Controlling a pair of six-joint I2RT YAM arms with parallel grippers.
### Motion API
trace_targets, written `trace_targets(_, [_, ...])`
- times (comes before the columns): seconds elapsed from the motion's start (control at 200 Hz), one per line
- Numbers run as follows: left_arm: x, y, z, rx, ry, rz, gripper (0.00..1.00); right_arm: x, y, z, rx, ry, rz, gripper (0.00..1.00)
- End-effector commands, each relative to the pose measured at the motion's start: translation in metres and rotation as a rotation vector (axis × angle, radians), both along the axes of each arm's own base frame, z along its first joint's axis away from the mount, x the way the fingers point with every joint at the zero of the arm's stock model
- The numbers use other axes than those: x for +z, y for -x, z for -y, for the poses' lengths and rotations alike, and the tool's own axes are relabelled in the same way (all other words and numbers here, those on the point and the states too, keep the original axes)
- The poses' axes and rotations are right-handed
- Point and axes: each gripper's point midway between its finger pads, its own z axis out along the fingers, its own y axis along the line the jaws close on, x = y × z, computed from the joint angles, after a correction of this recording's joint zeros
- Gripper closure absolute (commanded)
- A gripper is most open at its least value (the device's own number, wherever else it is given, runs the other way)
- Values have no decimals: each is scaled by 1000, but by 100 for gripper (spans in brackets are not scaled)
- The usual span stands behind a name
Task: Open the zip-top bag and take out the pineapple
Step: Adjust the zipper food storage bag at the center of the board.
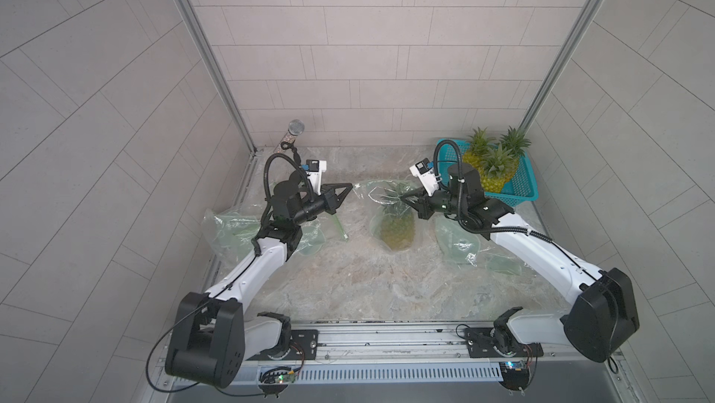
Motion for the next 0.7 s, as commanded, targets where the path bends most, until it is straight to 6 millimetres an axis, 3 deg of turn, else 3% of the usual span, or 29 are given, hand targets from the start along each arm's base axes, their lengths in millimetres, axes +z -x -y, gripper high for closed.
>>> trace_targets(0.0, [7, 3, -1, -3, -41, 16, 100, 57, 6, 0, 20, -65, 169, 93])
trace_targets(0.145, [18, 6, 6, -43, -12, 19, 100, 62, 13, 3, 25, -45, 183, 89])
trace_targets(0.485, [36, 20, 24, -126, 4, 38, 100, 76, 16, 17, 11, 71, 250, 55])
trace_targets(0.695, [41, 29, 27, -141, -4, 38, 100, 69, 33, 1, 240, 179, 189, 43])
